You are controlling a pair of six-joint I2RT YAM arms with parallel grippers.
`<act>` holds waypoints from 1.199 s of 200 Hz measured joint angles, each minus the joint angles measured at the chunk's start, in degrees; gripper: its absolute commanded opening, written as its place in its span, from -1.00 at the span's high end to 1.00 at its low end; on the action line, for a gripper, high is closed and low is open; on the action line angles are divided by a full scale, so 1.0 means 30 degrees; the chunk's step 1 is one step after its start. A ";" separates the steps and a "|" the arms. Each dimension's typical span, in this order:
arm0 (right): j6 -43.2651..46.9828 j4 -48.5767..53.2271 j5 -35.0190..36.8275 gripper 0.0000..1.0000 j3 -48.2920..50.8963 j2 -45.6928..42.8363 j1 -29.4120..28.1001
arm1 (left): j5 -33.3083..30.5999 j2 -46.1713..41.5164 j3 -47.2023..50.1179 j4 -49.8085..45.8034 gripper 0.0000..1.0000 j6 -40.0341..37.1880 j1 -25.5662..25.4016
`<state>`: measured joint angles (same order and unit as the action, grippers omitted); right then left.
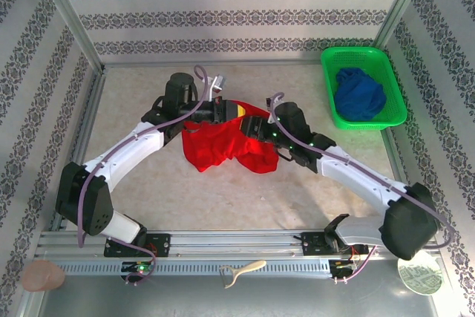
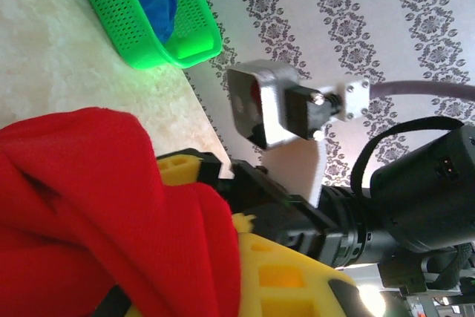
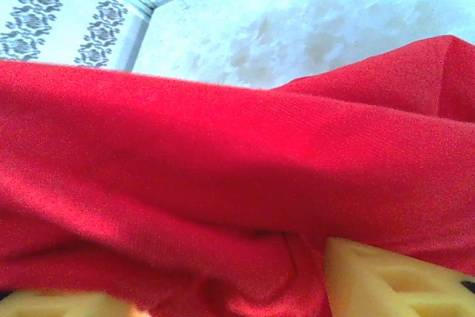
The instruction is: Fold the inside-out t-shirt
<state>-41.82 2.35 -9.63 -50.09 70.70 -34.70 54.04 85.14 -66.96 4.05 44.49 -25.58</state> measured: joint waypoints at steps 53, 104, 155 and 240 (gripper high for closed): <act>-0.0087 -0.0860 -0.1137 -0.19 0.0590 -0.2018 0.0911 | 0.0495 0.0000 0.0000 0.0525 1.00 0.0415 0.0321; -0.0087 -0.0911 -0.1421 -0.19 0.0568 -0.0634 0.0270 | 0.0678 0.0000 0.0000 0.0532 1.00 0.0488 0.0328; -0.0532 -0.1056 -0.0823 -0.17 0.0240 0.0525 -0.0146 | 0.0984 0.0000 0.0000 0.0539 1.00 0.0634 0.0459; -0.2004 -0.4692 -0.3155 1.00 -0.3497 0.8750 -0.0022 | 0.0780 -0.0007 0.2164 0.4175 1.00 0.3009 0.1727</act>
<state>-47.83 -11.73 -19.09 -60.58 96.95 -34.76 56.38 85.12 -60.47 16.58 53.52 -20.40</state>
